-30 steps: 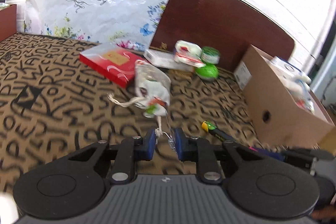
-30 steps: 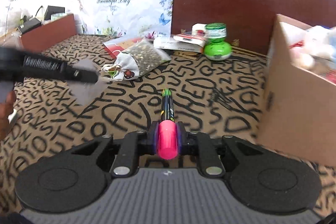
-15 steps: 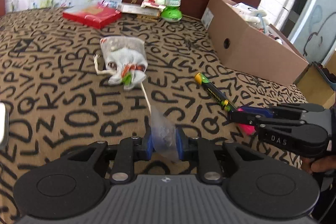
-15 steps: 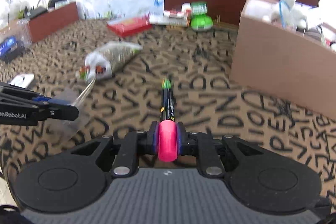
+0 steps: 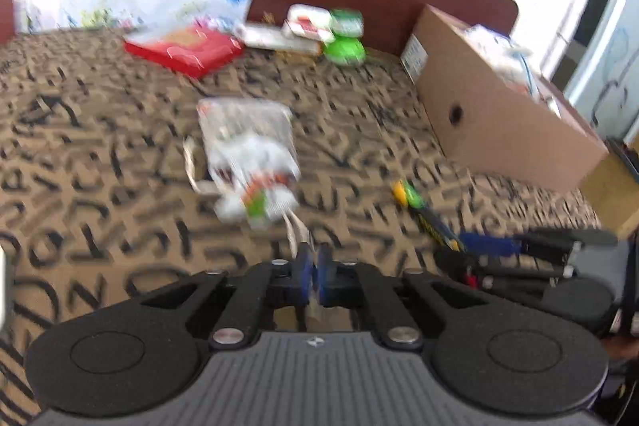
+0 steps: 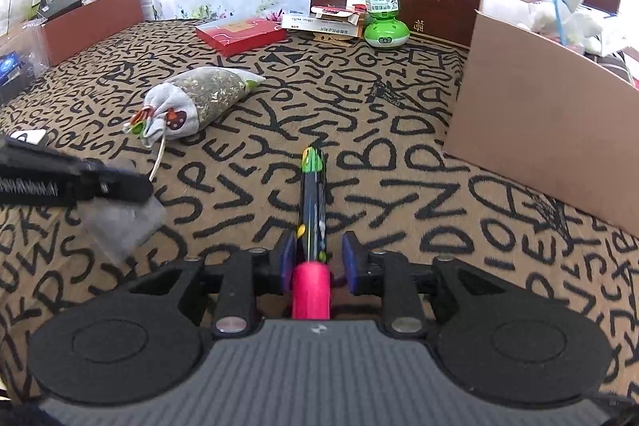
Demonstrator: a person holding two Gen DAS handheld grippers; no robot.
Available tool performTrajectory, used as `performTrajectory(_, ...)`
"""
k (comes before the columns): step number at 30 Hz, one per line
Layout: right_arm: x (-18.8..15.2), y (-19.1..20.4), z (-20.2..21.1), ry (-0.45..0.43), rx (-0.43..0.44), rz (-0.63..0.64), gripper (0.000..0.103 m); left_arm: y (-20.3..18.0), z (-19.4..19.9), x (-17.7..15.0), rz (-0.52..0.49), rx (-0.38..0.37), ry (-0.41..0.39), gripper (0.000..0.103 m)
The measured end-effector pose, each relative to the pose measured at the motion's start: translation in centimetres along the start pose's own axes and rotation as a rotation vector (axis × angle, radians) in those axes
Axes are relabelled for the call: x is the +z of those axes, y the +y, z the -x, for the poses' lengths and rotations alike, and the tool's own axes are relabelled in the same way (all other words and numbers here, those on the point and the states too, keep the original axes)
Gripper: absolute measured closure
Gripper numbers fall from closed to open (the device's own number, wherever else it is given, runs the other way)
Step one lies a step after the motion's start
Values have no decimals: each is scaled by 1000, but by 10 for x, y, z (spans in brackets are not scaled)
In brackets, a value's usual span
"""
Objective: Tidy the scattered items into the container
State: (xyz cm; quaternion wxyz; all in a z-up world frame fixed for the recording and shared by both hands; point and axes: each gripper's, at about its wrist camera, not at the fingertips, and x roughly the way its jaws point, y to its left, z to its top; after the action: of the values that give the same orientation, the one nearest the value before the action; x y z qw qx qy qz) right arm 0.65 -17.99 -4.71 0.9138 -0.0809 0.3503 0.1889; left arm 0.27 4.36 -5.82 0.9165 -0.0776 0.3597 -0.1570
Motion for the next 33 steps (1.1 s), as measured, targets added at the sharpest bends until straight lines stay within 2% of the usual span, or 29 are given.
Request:
performTrajectory(2,3,0,-6,-6,0,12,79,6,5,12,17,22,-42,103)
performTrajectory(3,4,1,-8,-12,0,10,89,9,9,19,28,26,-63,103)
performTrajectory(9,9,2,3,-69,16,-32,90,16,43,55,71,23,-213,103)
performTrajectory(13,14,3,17,-111,13,-29,90,15,58,68,83,35,-270,103)
performTrajectory(16,15,3,24,-124,15,-27,90,15,59,69,81,52,-274,103)
performTrajectory(20,12,3,25,-119,17,-33,90,17,37,66,96,53,-205,102)
performTrajectory(21,11,2,25,-117,17,-35,90,18,31,64,103,48,-177,99)
performTrajectory(22,10,2,24,-112,19,-37,90,19,24,61,113,40,-151,82)
performTrajectory(23,9,2,24,-109,20,-38,89,19,18,59,121,35,-129,57)
performTrajectory(24,9,1,24,-105,21,-37,89,19,11,57,126,35,-110,40)
performTrajectory(28,7,-1,17,-83,18,-36,89,14,-16,52,76,57,-35,37)
performTrajectory(31,6,-2,9,-57,20,-34,89,15,-38,52,50,94,28,26)
performTrajectory(33,5,-2,3,-45,24,-33,89,14,-51,54,24,112,53,24)
